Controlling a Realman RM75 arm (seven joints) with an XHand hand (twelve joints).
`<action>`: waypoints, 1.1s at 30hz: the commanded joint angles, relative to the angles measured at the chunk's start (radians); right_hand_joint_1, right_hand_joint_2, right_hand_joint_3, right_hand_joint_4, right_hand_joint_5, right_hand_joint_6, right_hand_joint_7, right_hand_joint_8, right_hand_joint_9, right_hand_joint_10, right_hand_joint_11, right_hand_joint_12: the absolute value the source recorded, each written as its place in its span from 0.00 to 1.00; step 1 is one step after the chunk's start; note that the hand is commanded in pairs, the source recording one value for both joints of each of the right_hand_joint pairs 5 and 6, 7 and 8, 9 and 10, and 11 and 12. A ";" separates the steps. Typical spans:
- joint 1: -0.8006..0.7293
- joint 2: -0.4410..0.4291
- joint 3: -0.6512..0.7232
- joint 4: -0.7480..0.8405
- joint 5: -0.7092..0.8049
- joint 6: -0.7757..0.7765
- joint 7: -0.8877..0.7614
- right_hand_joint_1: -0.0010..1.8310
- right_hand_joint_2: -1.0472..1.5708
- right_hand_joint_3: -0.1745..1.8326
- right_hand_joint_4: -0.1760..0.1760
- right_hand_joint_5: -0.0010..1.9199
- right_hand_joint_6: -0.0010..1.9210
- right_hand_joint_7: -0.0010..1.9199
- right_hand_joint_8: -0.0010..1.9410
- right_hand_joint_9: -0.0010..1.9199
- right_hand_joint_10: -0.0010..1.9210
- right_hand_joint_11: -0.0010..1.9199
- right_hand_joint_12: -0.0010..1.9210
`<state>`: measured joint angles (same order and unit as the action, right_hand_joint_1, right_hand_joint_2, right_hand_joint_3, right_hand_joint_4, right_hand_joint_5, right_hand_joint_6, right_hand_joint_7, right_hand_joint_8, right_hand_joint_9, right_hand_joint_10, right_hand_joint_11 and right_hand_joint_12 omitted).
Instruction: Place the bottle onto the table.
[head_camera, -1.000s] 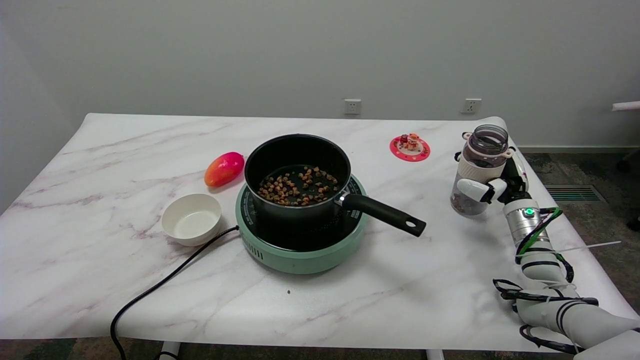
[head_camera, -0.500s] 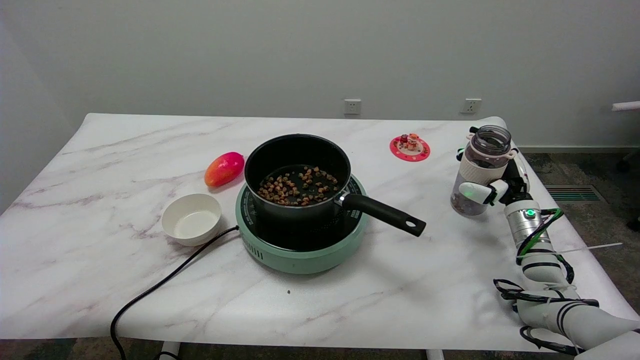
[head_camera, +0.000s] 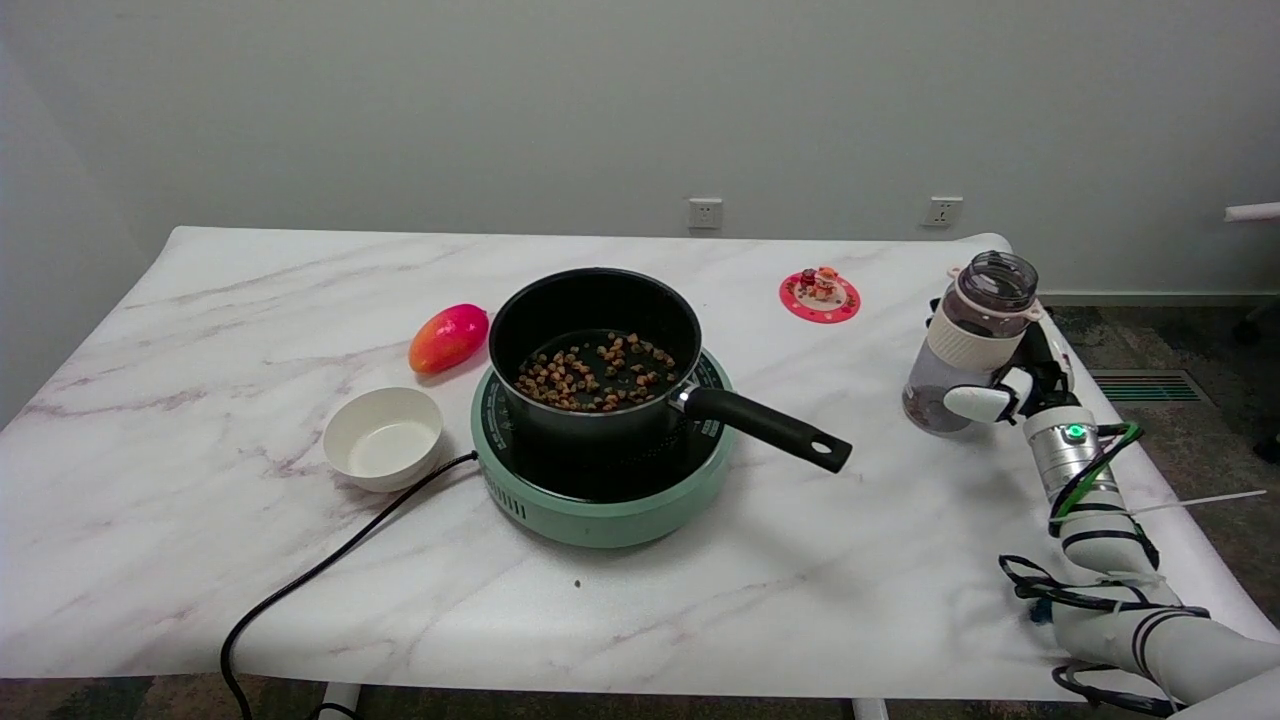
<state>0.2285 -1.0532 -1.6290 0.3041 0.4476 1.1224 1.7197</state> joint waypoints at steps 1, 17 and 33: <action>-0.036 0.050 0.007 -0.006 0.002 -0.022 0.004 0.67 0.09 0.56 0.50 0.02 0.02 0.37 0.37 0.31 0.31 0.35 0.35; -0.121 0.198 0.061 -0.023 -0.006 -0.113 -0.001 0.71 0.06 0.49 0.50 0.00 0.00 0.31 0.31 0.29 0.29 0.32 0.32; -0.298 0.346 0.378 -0.043 -0.008 -0.089 -0.205 0.76 0.14 0.53 0.50 0.00 0.00 0.33 0.32 0.30 0.30 0.38 0.38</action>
<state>0.0699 -0.8524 -1.4997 0.2842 0.4429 1.0352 1.7069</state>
